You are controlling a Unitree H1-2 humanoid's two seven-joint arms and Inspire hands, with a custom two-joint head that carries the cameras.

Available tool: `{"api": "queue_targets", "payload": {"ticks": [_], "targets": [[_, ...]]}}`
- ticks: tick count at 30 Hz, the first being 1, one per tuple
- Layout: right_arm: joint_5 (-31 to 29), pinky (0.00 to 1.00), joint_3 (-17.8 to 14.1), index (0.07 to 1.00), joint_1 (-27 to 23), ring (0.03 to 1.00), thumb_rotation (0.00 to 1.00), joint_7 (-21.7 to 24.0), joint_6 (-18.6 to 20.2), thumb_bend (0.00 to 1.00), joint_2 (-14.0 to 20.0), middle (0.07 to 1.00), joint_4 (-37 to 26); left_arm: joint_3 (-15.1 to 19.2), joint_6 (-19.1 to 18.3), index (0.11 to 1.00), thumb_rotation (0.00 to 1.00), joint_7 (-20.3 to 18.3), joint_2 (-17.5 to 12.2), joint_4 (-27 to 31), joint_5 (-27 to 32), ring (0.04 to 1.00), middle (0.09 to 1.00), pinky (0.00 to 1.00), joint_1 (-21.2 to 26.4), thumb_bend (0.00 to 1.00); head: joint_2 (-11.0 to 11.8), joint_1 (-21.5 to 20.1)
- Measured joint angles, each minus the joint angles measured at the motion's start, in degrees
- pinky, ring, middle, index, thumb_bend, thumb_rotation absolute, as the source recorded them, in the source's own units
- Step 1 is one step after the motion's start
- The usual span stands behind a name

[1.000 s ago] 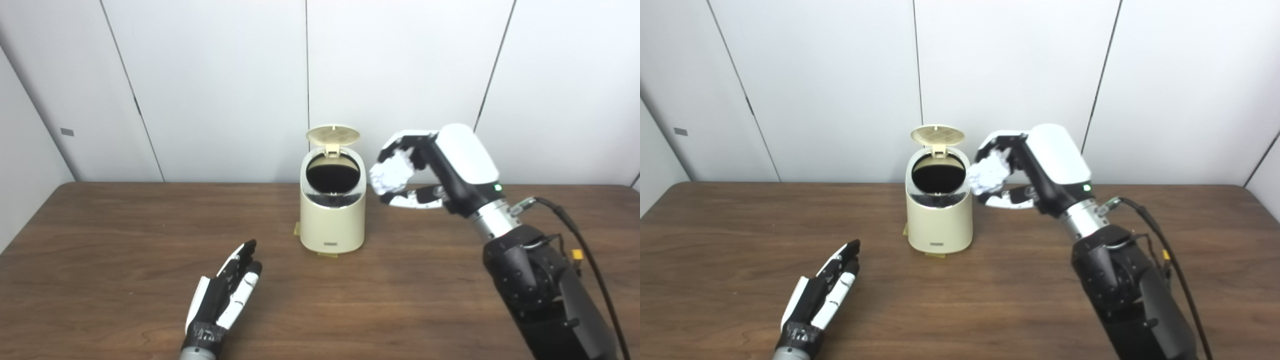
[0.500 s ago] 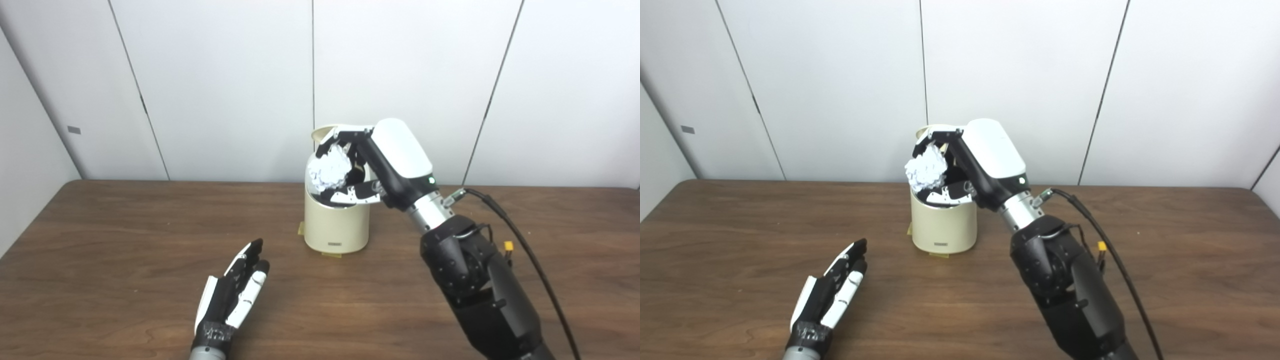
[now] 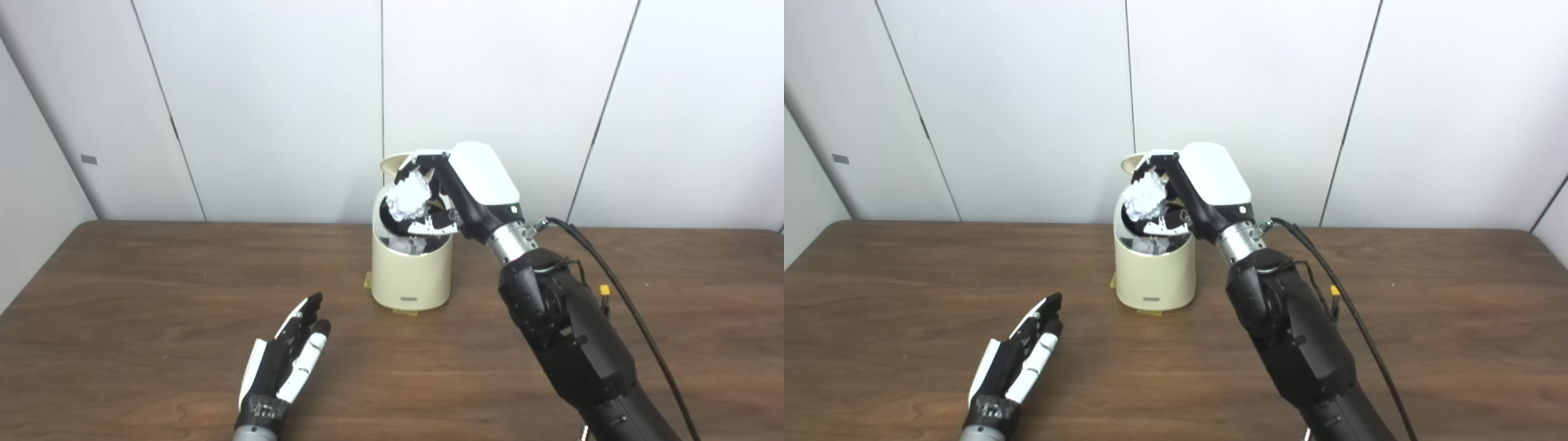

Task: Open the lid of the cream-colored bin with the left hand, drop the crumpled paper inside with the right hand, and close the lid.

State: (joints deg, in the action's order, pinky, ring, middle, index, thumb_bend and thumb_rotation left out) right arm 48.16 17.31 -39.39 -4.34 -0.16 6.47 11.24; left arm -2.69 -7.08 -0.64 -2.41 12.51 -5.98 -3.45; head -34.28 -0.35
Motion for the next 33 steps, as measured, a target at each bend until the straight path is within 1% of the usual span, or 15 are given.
{"api": "queue_targets", "payload": {"ticks": [6,11,14,15,17,21,25,27,28,29,31,33], "targets": [[0.1,0.34,0.2,0.529,-0.5,0.370,0.00,-1.2,-0.1,0.51,0.6,0.511,2.8,0.1,1.2,0.948,0.75,0.0,0.0,-0.6,0.7,0.945,0.940,0.96,0.0,0.62,0.8,0.1],[0.8,0.35,1.4,0.517,-0.6,0.376,0.00,-2.5,-0.2,0.51,0.8,0.517,4.9,0.1,1.6,0.945,0.72,0.1,0.0,-0.9,0.9,0.947,0.941,0.96,0.0,0.61,0.9,0.0],[1.5,0.34,2.2,0.513,-0.7,0.375,0.00,-3.8,-0.2,0.51,0.8,0.519,5.5,0.0,1.6,0.939,0.73,0.1,0.0,-0.9,0.8,0.942,0.932,0.95,0.0,0.61,0.9,-0.3],[1.7,0.36,2.5,0.514,-0.8,0.377,0.00,-4.3,-0.2,0.51,0.8,0.518,5.7,0.0,1.6,0.942,0.74,0.1,0.0,-0.9,0.7,0.942,0.932,0.95,0.0,0.61,0.9,-0.3],[2.1,0.37,2.8,0.546,-0.8,0.372,0.00,-4.8,-0.2,0.51,0.8,0.501,5.9,0.0,1.6,0.944,0.73,0.1,0.0,-0.8,0.6,0.939,0.931,0.94,-0.1,0.61,0.8,-0.3],[2.1,0.37,2.8,0.569,-0.8,0.375,0.00,-4.8,0.0,0.51,0.8,0.498,6.1,0.1,1.6,0.942,0.73,0.1,0.0,-0.8,0.6,0.938,0.929,0.94,-0.1,0.61,0.7,-0.7],[0.8,0.40,2.7,0.559,-0.8,0.391,0.00,-4.0,0.2,0.51,0.7,0.516,6.1,0.0,1.6,0.941,0.73,0.1,0.0,-0.8,0.5,0.931,0.921,0.94,-0.1,0.60,1.2,-0.6],[0.5,0.40,2.7,0.554,-0.8,0.395,0.00,-3.7,0.4,0.51,0.7,0.522,6.1,0.0,1.9,0.941,0.72,0.1,-0.1,-1.0,0.5,0.928,0.920,0.93,-0.1,0.60,1.2,-0.7],[0.5,0.38,2.7,0.554,-0.8,0.394,0.00,-3.6,0.5,0.51,0.8,0.523,6.1,0.0,2.0,0.939,0.72,0.1,0.0,-1.0,0.5,0.926,0.915,0.92,-0.1,0.61,1.2,-0.8],[0.5,0.37,2.7,0.524,-0.8,0.425,0.00,-3.6,0.5,0.51,0.8,0.552,6.1,0.0,2.0,0.936,0.72,0.1,0.0,-1.0,0.4,0.924,0.914,0.92,-0.1,0.61,1.2,-0.8],[0.5,0.37,2.7,0.499,-0.8,0.451,0.00,-3.5,0.6,0.51,0.8,0.583,6.0,0.0,2.0,0.928,0.71,0.2,0.0,-1.0,0.3,0.925,0.913,0.93,-0.1,0.61,1.2,-0.8],[0.4,0.37,2.6,0.494,-0.9,0.456,0.00,-3.1,0.9,0.51,0.8,0.585,5.8,0.0,2.0,0.925,0.71,0.2,0.0,-1.0,0.2,0.925,0.914,0.93,-0.1,0.60,1.1,-0.9]]}}
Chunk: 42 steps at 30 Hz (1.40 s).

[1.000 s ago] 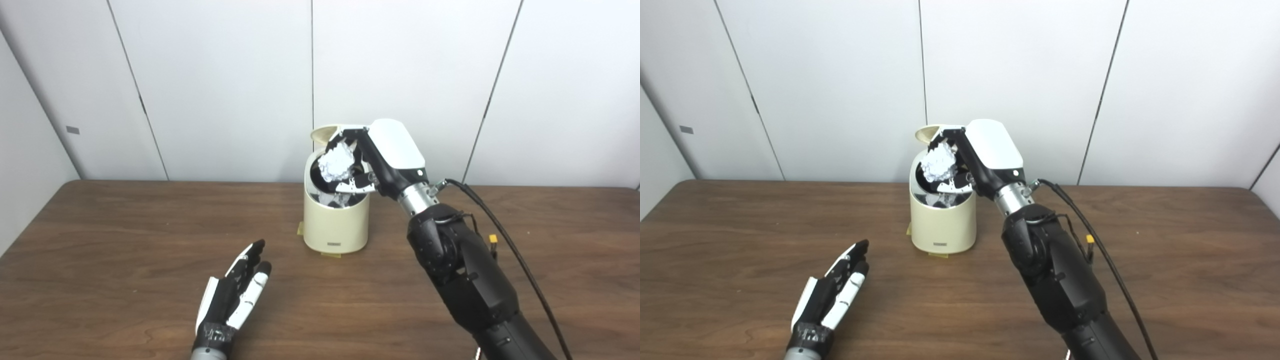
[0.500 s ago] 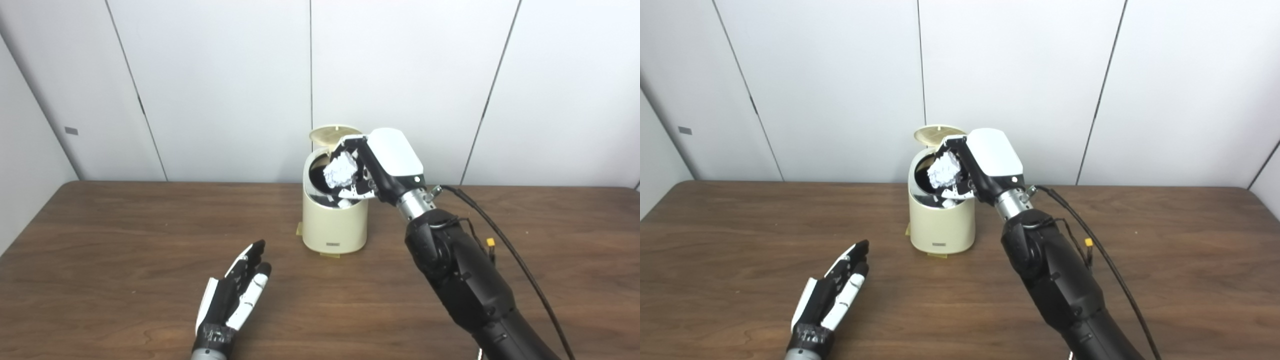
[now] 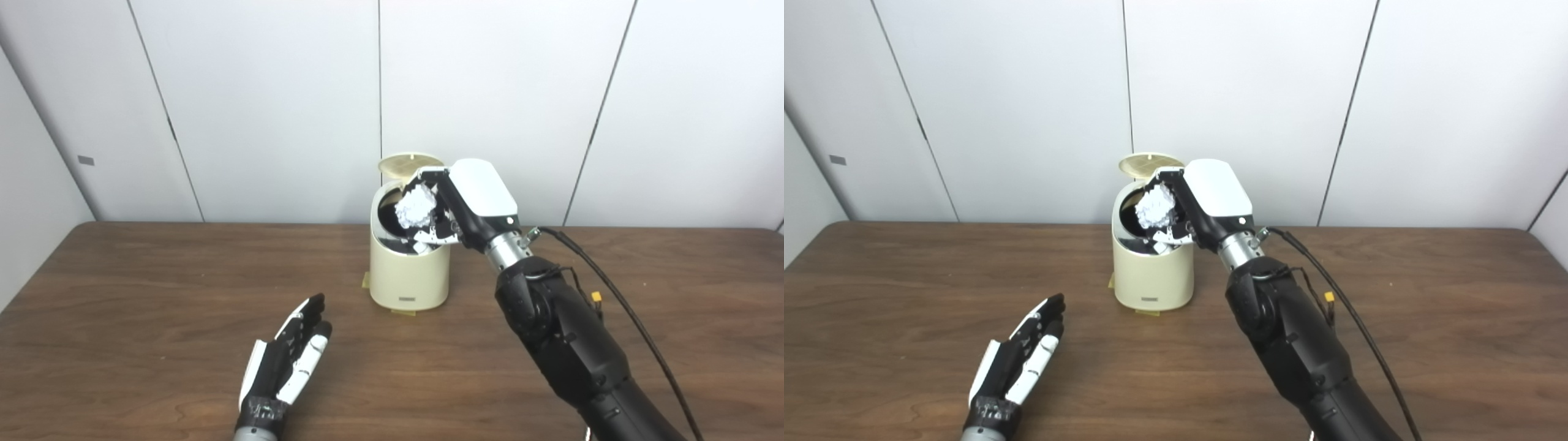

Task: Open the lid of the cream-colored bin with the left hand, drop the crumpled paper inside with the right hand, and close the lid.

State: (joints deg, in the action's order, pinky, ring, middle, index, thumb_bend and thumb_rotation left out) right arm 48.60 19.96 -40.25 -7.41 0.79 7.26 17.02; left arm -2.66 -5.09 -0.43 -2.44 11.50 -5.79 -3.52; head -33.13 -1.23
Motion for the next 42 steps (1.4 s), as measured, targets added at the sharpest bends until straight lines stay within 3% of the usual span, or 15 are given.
{"api": "queue_targets", "payload": {"ticks": [1,11,15,16,17,20,23,27,29,31,33,39,42], "targets": [[0.0,0.40,0.0,0.492,0.0,0.468,0.11,0.3,0.3,0.52,0.0,0.573,-0.3,0.0,0.0,0.922,0.72,0.0,0.0,0.0,-0.1,0.932,0.921,0.94,0.0,0.61,0.1,0.0],[0.0,0.44,0.1,0.490,0.0,0.476,0.14,1.8,1.9,0.52,0.5,0.564,-0.9,-0.1,0.0,0.884,0.73,-0.1,0.0,0.0,-1.2,0.946,0.926,0.95,0.0,0.59,0.1,0.2],[0.0,0.40,0.1,0.493,0.0,0.495,0.14,2.3,2.3,0.52,0.5,0.606,-1.2,-0.1,0.1,0.891,0.73,-0.1,0.0,0.0,-1.2,0.938,0.921,0.94,0.0,0.58,-0.1,0.4],[0.1,0.39,0.2,0.551,0.0,0.499,0.13,2.4,2.3,0.76,0.5,0.611,-1.2,-0.1,0.1,0.893,0.73,-0.1,0.0,0.0,-1.2,0.937,0.921,0.93,0.0,0.58,-0.1,0.4],[0.1,0.38,0.2,0.592,0.0,0.504,0.13,2.4,2.3,0.90,0.5,0.617,-1.2,-0.1,0.1,0.893,0.73,-0.1,0.0,0.0,-1.2,0.939,0.923,0.93,0.0,0.58,-0.1,0.4],[0.2,0.34,0.6,0.641,0.0,0.470,0.12,2.6,2.4,0.99,0.8,0.637,-1.3,-0.1,0.1,0.891,0.72,-0.1,0.0,0.0,-1.1,0.938,0.926,0.93,0.0,0.58,-0.4,0.3],[0.3,0.25,0.9,0.680,-0.1,0.415,0.13,3.4,2.4,1.00,1.1,0.702,-1.5,-0.2,0.1,0.895,0.72,-0.1,0.1,0.0,-1.0,0.938,0.924,0.93,0.0,0.57,-0.5,0.3],[0.2,0.32,1.1,0.726,-0.2,0.510,0.17,5.2,2.7,1.00,1.3,0.764,-2.1,-0.4,0.1,0.898,0.73,-0.1,0.1,0.0,-1.2,0.949,0.929,0.95,0.0,0.59,-0.5,0.3],[0.2,0.31,1.2,0.731,-0.2,0.484,0.18,5.6,2.8,1.00,1.5,0.768,-2.2,-0.4,0.1,0.894,0.73,-0.1,0.1,0.0,-1.2,0.949,0.928,0.95,0.0,0.59,-0.6,0.4],[0.2,0.31,1.3,0.730,-0.2,0.488,0.18,5.7,2.7,1.00,1.6,0.763,-2.2,-0.4,0.1,0.895,0.73,-0.1,0.2,0.0,-1.2,0.949,0.931,0.95,0.0,0.59,-0.6,0.5],[0.1,0.25,1.4,0.728,-0.2,0.416,0.16,5.6,2.5,1.00,1.7,0.756,-2.1,-0.4,0.1,0.896,0.72,-0.1,0.2,0.0,-1.2,0.952,0.934,0.95,0.0,0.59,-0.6,0.5],[-0.1,0.35,1.3,0.682,-0.4,0.487,0.13,5.4,1.7,1.00,1.7,0.689,-1.9,-0.4,0.1,0.895,0.73,0.0,0.3,0.0,-1.2,0.953,0.934,0.95,0.0,0.60,-0.6,0.4],[-0.2,0.34,1.3,0.661,-0.5,0.478,0.13,5.7,1.9,1.00,1.7,0.655,-1.9,-0.4,0.1,0.897,0.74,0.0,0.3,0.0,-1.2,0.956,0.934,0.96,0.0,0.61,-0.6,0.4]]}}
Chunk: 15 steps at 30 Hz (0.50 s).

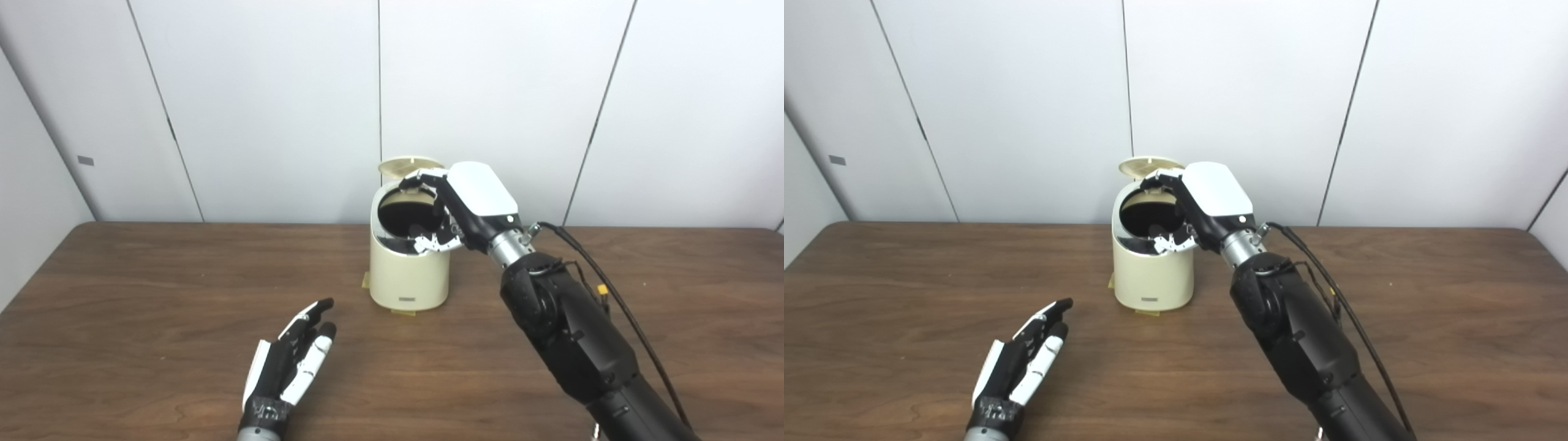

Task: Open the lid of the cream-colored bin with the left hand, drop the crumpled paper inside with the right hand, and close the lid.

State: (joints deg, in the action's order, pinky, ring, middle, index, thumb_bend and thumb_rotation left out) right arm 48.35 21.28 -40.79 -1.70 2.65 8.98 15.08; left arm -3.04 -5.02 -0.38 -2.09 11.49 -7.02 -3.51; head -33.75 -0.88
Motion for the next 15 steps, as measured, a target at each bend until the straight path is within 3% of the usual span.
{"api": "queue_targets", "payload": {"ticks": [3,8,10,13,15], "targets": [[-0.1,0.31,0.0,0.650,0.0,0.454,0.14,0.2,0.1,1.00,0.0,0.632,-0.1,0.0,0.0,0.899,0.73,0.0,0.1,0.0,0.0,0.965,0.937,0.98,0.0,0.60,0.1,0.1],[0.1,0.36,0.0,0.640,0.0,0.488,0.14,0.6,0.3,1.00,0.1,0.629,-0.3,0.0,0.0,0.901,0.73,0.0,0.4,0.0,0.2,0.963,0.937,0.97,0.0,0.60,0.0,0.1],[0.1,0.39,0.0,0.620,0.0,0.501,0.08,0.6,0.3,0.95,0.1,0.608,-0.4,0.0,0.0,0.897,0.71,0.1,0.5,0.0,0.2,0.963,0.933,0.98,0.0,0.60,-0.1,0.2],[-0.8,0.40,-0.5,0.538,0.3,0.411,0.01,-0.5,-0.6,0.59,0.0,0.515,-0.4,0.0,0.0,0.898,0.72,0.1,0.7,0.0,0.2,0.956,0.931,0.96,0.0,0.59,-0.1,0.1],[-1.8,0.38,-0.9,0.504,0.6,0.387,0.00,-2.6,-2.5,0.53,0.1,0.500,-0.3,0.0,0.0,0.899,0.72,0.1,0.7,0.0,0.2,0.952,0.930,0.96,0.0,0.59,-0.1,0.0]]}}
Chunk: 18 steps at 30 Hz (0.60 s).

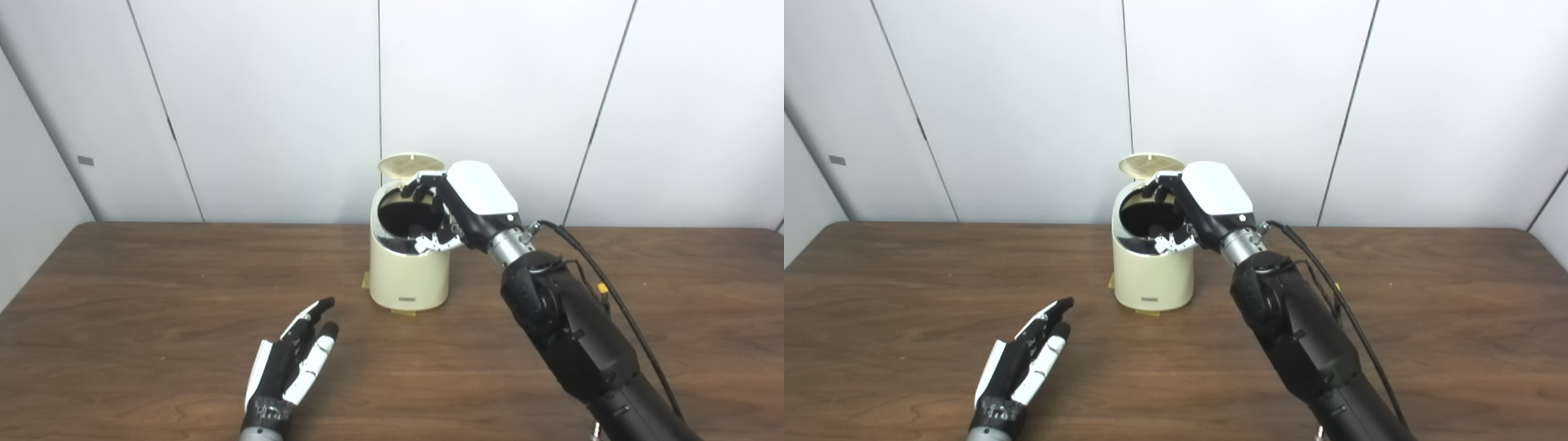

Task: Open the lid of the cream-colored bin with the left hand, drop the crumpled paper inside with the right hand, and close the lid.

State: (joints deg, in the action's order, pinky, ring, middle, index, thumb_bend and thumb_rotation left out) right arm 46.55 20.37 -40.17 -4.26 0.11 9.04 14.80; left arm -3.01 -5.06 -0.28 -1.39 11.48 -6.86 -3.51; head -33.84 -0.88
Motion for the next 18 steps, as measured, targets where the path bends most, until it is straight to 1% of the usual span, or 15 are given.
{"api": "queue_targets", "payload": {"ticks": [2,4,7,11,12,14,17,18], "targets": [[-0.6,0.37,-0.2,0.489,0.4,0.377,0.00,-1.3,-1.5,0.51,0.0,0.496,0.1,0.0,0.0,0.900,0.72,0.0,0.0,0.0,0.0,0.953,0.931,0.96,0.0,0.59,-0.1,0.1],[-0.9,0.38,-0.5,0.504,0.9,0.384,0.00,-2.3,-2.6,0.50,0.0,0.504,0.0,0.0,0.0,0.905,0.72,0.0,0.0,0.0,-0.1,0.953,0.929,0.96,0.0,0.60,-0.1,0.0],[-1.0,0.37,-0.9,0.505,1.4,0.385,0.00,-3.3,-3.0,0.50,0.0,0.504,-0.1,0.0,0.0,0.910,0.72,0.0,0.0,-0.1,-0.2,0.952,0.929,0.96,0.0,0.59,0.0,0.1],[-2.0,0.32,-2.8,0.509,1.7,0.391,0.00,-6.0,-5.3,0.50,0.1,0.511,-0.9,0.0,0.3,0.907,0.72,0.0,0.0,-0.4,-0.1,0.952,0.929,0.96,0.0,0.60,0.2,0.0],[-2.3,0.31,-3.2,0.495,1.8,0.387,0.00,-6.8,-5.6,0.50,0.2,0.510,-1.4,0.0,0.4,0.904,0.71,0.1,0.0,-0.5,0.0,0.950,0.928,0.96,0.0,0.60,0.2,0.0],[-2.4,0.31,-3.9,0.499,2.0,0.386,0.00,-7.4,-6.3,0.50,0.6,0.512,-2.7,0.2,0.9,0.902,0.71,0.2,0.1,-0.8,0.1,0.942,0.926,0.96,0.0,0.59,0.1,0.0],[-2.5,0.32,-5.3,0.502,3.0,0.388,0.00,-7.5,-6.4,0.50,1.4,0.515,-5.0,0.7,1.9,0.899,0.68,0.4,0.4,-1.5,1.0,0.927,0.911,0.95,0.1,0.59,0.1,-0.1],[-2.7,0.32,-5.9,0.489,3.5,0.383,0.00,-7.6,-6.4,0.50,1.6,0.510,-5.7,1.3,2.1,0.897,0.68,0.5,0.7,-1.7,1.7,0.920,0.907,0.95,0.2,0.59,0.2,0.0]]}}
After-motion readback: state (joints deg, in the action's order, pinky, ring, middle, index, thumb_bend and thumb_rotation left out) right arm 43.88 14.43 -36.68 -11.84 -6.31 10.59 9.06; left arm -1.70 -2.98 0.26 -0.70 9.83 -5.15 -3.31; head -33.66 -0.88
